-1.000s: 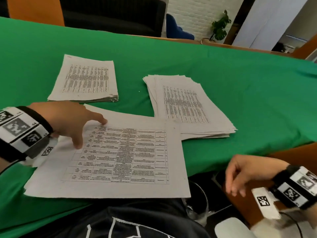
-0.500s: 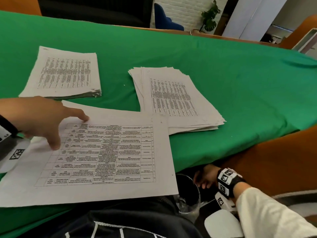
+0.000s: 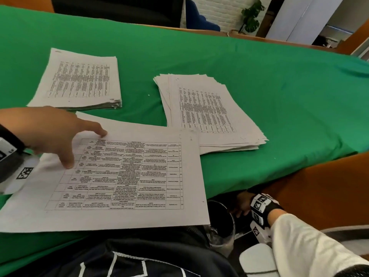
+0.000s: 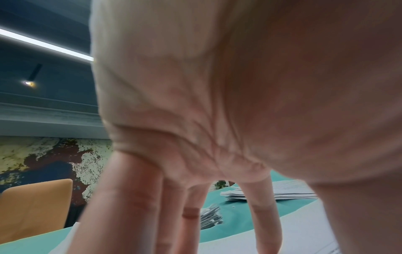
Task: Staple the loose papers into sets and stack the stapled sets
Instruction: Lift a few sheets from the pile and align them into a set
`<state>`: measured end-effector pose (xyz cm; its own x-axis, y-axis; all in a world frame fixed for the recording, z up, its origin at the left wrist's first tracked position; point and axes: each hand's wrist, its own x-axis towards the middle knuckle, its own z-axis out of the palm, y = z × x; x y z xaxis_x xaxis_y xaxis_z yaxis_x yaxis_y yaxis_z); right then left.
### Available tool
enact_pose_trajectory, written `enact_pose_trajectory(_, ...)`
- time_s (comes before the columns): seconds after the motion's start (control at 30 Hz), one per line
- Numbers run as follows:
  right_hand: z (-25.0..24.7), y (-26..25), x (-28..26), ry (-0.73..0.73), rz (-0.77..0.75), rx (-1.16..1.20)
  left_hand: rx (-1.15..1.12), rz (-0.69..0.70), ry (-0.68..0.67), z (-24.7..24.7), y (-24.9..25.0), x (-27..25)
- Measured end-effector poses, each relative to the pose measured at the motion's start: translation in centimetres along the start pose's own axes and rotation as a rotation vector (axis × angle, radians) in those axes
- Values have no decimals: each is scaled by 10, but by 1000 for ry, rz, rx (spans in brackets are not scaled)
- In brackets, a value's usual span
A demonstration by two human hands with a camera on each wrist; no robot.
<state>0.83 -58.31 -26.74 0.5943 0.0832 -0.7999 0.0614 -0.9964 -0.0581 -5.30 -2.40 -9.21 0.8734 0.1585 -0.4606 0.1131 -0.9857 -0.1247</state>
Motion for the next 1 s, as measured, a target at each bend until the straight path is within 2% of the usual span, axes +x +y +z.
enact_pose_trajectory(0.03, -4, -6, -8, -81, -18, 1, -25, 27, 4, -7, 10, -14)
enact_pose_trajectory(0.07, -10, -13, -22, -103, -52, -16, -7, 53, 36, -18, 21, -29)
enact_pose_trajectory(0.1, -16, -21, -40, -112, -87, -36, -21, 62, 64, -22, 25, -37)
enact_pose_trajectory(0.2, -31, -47, -98, -73, -225, -101, -3, 25, 17, -32, 32, -56)
enact_pose_trajectory(0.27, -41, -61, -136, -179, -330, -91, -19, 8, 18, -36, 36, -61)
enact_pose_trajectory(0.37, -65, -90, -187, -397, -524, 56, 22, 47, 21, -39, 39, -71)
enact_pose_trajectory(0.43, -90, -112, -209, -415, -668, 136, 21, 56, 23, -41, 41, -76)
enact_pose_trajectory(0.5, -116, -140, -221, -306, -803, 208, 26, 61, 31, -42, 43, -81)
enact_pose_trajectory(0.57, -136, -173, -224, -68, -893, 278, 35, 54, 49, -42, 42, -84)
enact_pose_trajectory(0.63, -154, -206, -217, 199, -921, 349, 34, 32, 67, -41, 41, -86)
enact_pose_trajectory(0.7, -167, -241, -202, 380, -925, 365, 14, -1, 86, -38, 41, -86)
enact_pose_trajectory(0.77, -174, -272, -183, 497, -876, 208, 1, -12, 105, -37, 41, -86)
enact_pose_trajectory(0.8, -174, -287, -175, 510, -816, 65, -9, -16, 114, -36, 39, -86)
enact_pose_trajectory(0.9, -167, -317, -155, 420, -654, -290, -61, -8, 143, -29, 29, -85)
enact_pose_trajectory(1.0, -166, -329, -149, 411, -596, -307, -131, -15, 171, -18, 10, -85)
